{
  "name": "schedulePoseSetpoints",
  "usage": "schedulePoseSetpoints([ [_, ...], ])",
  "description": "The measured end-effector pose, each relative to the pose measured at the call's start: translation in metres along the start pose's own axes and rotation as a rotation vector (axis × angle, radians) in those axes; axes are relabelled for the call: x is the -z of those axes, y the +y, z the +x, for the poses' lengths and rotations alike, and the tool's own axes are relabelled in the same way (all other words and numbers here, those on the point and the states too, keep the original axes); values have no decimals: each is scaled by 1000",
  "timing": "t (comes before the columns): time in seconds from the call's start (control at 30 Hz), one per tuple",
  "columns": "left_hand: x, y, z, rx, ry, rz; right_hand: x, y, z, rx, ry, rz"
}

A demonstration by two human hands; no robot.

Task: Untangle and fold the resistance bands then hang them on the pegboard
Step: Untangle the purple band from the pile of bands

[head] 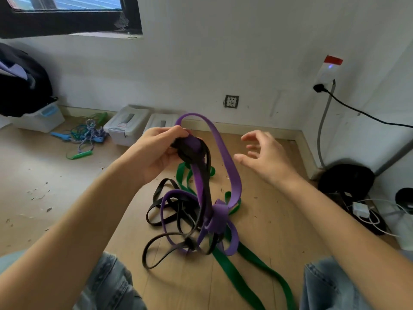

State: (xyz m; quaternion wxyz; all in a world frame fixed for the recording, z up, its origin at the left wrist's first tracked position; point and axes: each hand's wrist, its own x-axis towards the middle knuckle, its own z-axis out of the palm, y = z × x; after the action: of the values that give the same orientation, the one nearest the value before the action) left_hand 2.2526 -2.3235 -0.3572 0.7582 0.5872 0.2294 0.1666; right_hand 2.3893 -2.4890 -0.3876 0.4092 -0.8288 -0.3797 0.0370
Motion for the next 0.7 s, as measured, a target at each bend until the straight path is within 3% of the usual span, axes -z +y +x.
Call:
schedulePoseSetpoints([
  [0.03, -1, 0, 0, 2, 35, -17, -2, -3, -3, 94, 7, -31],
  [0.07, -1, 0, 0, 0, 58, -37, -4, -4, -6, 122, -92, -34],
  [0.17, -5, 2, 0, -10, 80, -122, -27, 1, -25, -5, -649, -136],
  [0.2, -6, 3, -1, -11, 65, -155, -38, 6, -32, 1, -730, -186],
  [0.3, -9, 8, -5, -3, -31, -209, -66, 21, -42, 42, -632, -149],
  [0.43, -9, 8, -7, 36, -116, -196, -78, 32, -34, -163, -378, -50],
  [0.57, -6, 1, 0, 82, -94, -86, -81, 40, -29, -140, -368, -197],
  [0.63, 2, -5, 8, 94, 8, 263, -70, 38, -22, -103, -429, -316],
  [0.7, 14, -17, 13, 162, 27, 866, -54, 33, -13, -103, -449, -341],
])
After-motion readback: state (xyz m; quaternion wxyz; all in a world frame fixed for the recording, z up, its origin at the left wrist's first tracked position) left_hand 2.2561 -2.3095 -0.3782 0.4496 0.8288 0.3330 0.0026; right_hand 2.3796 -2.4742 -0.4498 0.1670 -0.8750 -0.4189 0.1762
